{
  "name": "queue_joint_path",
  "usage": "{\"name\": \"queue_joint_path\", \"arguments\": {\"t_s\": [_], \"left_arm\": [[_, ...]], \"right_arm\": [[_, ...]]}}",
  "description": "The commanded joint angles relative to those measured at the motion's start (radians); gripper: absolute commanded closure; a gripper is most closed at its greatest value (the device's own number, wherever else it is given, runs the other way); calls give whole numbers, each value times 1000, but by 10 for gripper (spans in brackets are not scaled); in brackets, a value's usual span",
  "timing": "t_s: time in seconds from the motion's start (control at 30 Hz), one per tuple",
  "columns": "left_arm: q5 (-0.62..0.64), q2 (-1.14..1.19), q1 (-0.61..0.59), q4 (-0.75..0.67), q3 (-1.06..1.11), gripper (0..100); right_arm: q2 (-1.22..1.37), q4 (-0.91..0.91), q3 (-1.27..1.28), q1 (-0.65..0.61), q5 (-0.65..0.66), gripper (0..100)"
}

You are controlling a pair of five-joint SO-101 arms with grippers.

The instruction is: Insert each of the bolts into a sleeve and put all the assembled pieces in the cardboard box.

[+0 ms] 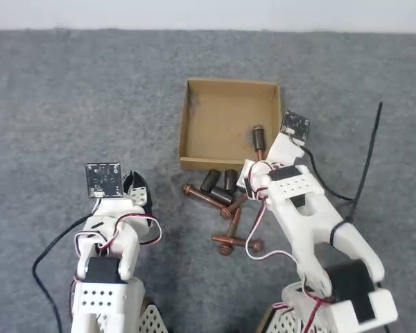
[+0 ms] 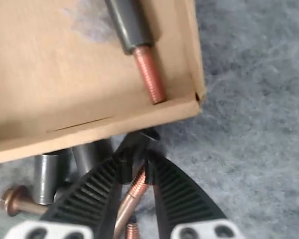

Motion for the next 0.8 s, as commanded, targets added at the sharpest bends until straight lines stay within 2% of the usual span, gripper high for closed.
{"name": "queue_joint_path", "arguments": {"t_s": [0.0, 0.4, 0.6, 0.77], "left_arm": [[-12, -17, 0, 8, -15, 988], [-12, -17, 0, 8, -15, 988], [-12, -17, 0, 8, -15, 988], [-12, -17, 0, 8, -15, 988]], "right_arm": [[44, -13, -89, 5, -14, 966], [165, 33, -190, 2, -11, 965], [163, 160, -247, -41, -11, 879], [163, 163, -252, -64, -11, 915]]}}
